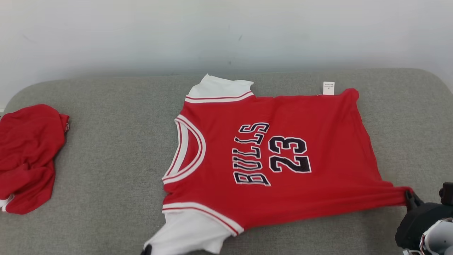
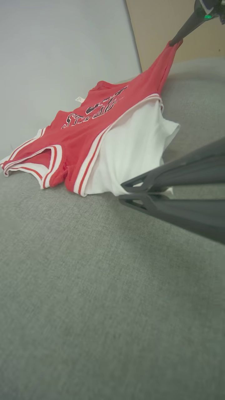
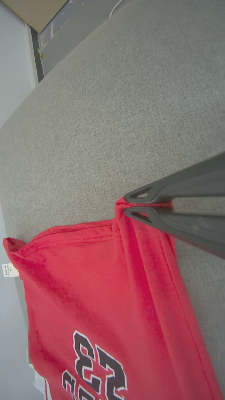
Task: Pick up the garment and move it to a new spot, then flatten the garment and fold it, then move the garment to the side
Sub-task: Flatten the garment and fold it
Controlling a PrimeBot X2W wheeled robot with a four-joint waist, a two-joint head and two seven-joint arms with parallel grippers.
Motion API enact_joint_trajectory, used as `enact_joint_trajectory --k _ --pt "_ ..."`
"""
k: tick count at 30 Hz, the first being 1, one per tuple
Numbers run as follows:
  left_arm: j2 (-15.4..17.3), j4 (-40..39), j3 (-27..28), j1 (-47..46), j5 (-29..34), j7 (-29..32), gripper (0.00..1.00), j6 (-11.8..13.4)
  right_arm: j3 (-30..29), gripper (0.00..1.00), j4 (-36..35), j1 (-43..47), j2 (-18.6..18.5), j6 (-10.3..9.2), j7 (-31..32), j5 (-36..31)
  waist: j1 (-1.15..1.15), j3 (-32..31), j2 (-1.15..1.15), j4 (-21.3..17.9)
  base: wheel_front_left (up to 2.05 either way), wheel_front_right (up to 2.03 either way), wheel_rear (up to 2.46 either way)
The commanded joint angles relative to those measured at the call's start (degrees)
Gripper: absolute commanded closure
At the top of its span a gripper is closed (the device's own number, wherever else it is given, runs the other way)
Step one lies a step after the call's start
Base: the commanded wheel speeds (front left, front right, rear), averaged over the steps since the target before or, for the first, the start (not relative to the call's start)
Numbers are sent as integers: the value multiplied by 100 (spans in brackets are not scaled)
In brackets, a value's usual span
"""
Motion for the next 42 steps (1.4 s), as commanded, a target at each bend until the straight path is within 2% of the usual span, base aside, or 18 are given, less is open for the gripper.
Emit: enact_joint_trajectory --k 1,7,11,19,24,33,42 --pt "59 8 2 96 -35 37 100 22 -21 100 -44 76 -65 -25 -1 -40 1 9 1 -3 0 0 0" --pt "123 -130 -218 356 -111 503 100 135 48 100 -167 262 -92 -24 284 -206 1 76 1 -19 0 0 0" --pt "-37 -392 -157 270 -217 412 100 133 20 100 -337 311 -68 -24 346 -210 1 133 1 -19 0 0 0" --pt "-418 -602 -119 -596 -469 335 100 57 191 100 -487 73 -30 -21 398 -112 1 240 1 -7 0 0 0" --pt "-574 -264 -84 -1335 -454 216 100 120 404 100 -236 -277 -78 -21 331 -18 1 313 1 -60 0 0 0" --pt "-710 835 -74 -2568 -281 -195 100 246 743 100 437 -1122 -157 -21 39 -10 1 634 1 -203 0 0 0" --pt "-742 1643 -139 -3303 -191 -450 100 122 902 100 961 -1665 -263 -21 -358 37 1 894 1 -245 0 0 0"
